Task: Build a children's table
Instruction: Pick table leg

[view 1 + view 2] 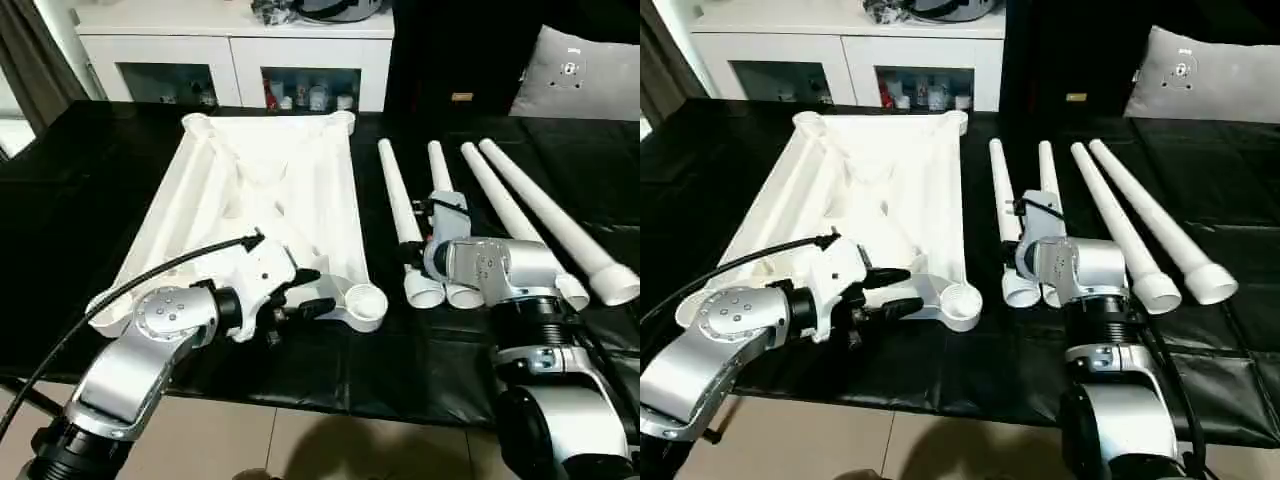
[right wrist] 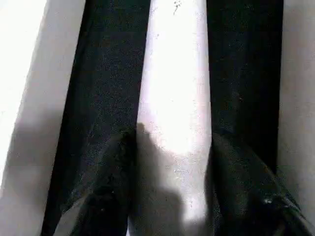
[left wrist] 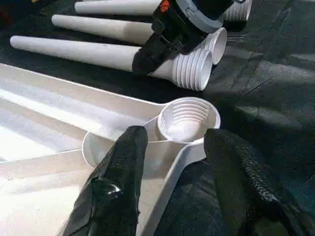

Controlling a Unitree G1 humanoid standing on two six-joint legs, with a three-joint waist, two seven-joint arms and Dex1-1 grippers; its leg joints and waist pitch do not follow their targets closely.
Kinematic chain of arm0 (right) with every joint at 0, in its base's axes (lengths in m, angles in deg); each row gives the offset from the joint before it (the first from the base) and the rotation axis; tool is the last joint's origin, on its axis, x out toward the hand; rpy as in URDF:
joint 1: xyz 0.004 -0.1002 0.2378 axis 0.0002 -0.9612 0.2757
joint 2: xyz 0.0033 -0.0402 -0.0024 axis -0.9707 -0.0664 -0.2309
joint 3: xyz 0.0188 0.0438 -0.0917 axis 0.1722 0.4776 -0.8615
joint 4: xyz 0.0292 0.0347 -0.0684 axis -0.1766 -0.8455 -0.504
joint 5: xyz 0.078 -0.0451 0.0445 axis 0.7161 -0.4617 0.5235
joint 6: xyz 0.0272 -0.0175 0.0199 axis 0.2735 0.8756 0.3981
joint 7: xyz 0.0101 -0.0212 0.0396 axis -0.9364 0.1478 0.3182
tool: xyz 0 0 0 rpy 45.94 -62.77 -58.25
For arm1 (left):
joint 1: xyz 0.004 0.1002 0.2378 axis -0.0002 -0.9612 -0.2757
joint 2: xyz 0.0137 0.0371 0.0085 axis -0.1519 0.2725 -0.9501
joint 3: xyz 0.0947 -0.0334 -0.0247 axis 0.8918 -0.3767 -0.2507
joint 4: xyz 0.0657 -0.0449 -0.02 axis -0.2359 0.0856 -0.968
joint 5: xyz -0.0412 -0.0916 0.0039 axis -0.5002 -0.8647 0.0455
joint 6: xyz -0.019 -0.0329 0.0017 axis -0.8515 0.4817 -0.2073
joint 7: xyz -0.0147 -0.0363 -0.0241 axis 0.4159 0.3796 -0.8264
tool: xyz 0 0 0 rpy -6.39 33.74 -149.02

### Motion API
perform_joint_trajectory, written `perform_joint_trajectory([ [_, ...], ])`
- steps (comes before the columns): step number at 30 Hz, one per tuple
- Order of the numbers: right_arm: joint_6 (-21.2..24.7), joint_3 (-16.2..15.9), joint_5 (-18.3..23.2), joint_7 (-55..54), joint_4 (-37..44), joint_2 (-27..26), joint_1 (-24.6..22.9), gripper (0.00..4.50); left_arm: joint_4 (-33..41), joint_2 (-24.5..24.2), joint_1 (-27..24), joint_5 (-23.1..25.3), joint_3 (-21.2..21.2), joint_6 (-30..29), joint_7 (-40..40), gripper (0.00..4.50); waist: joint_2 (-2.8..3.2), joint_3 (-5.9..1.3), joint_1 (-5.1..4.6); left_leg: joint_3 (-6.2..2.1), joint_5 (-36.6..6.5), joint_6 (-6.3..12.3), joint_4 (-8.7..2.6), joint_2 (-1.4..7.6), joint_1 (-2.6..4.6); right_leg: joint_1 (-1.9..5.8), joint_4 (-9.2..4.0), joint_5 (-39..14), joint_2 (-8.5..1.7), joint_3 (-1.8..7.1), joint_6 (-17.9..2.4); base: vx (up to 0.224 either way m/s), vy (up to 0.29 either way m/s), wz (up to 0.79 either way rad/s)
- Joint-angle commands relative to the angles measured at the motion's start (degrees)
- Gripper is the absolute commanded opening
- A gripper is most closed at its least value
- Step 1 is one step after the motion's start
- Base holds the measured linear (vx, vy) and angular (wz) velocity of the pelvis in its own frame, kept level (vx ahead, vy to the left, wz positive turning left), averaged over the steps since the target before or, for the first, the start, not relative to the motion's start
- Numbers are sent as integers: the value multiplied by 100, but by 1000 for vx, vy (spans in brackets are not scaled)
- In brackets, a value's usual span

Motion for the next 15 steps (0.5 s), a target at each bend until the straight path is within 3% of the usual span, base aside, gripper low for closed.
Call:
perform_joint_trajectory([
  [1,-135,159,30,-129,71,-64,-22,192,-37,-43,34,55,41,54,-36,218,-35,-367,21,-64,-92,97,-354,397,-16,359,-389,-669,-700,415,-827,0,0,0],
  [4,-356,165,27,-112,228,-75,-77,190,-42,-20,18,75,17,113,-94,218,-45,-370,30,-61,-77,99,-351,395,-20,357,-383,-655,-701,413,-816,0,0,0],
  [8,-609,355,170,-114,658,-162,-138,190,-97,61,28,93,-74,189,-232,218,-47,-388,28,-66,71,153,-344,398,-31,368,-353,-400,-692,412,-811,0,0,0],
  [12,-793,580,372,-101,1122,-240,-173,189,-207,134,69,171,-161,319,-412,218,-25,-386,29,-69,9,173,-349,400,-21,360,-371,-463,-688,408,-757,0,0,0],
  [13,-971,660,509,14,1349,-276,-205,189,-254,161,92,192,-199,355,-477,218,-29,-382,28,-62,-25,177,-348,398,-25,360,-377,-474,-686,413,-737,0,0,0],
  [15,-1717,497,384,171,1577,-235,-334,189,-311,224,138,189,-295,431,-604,218,-10,-384,34,-63,-38,171,-345,401,-23,348,-374,-499,-688,407,-710,0,0,0],
])
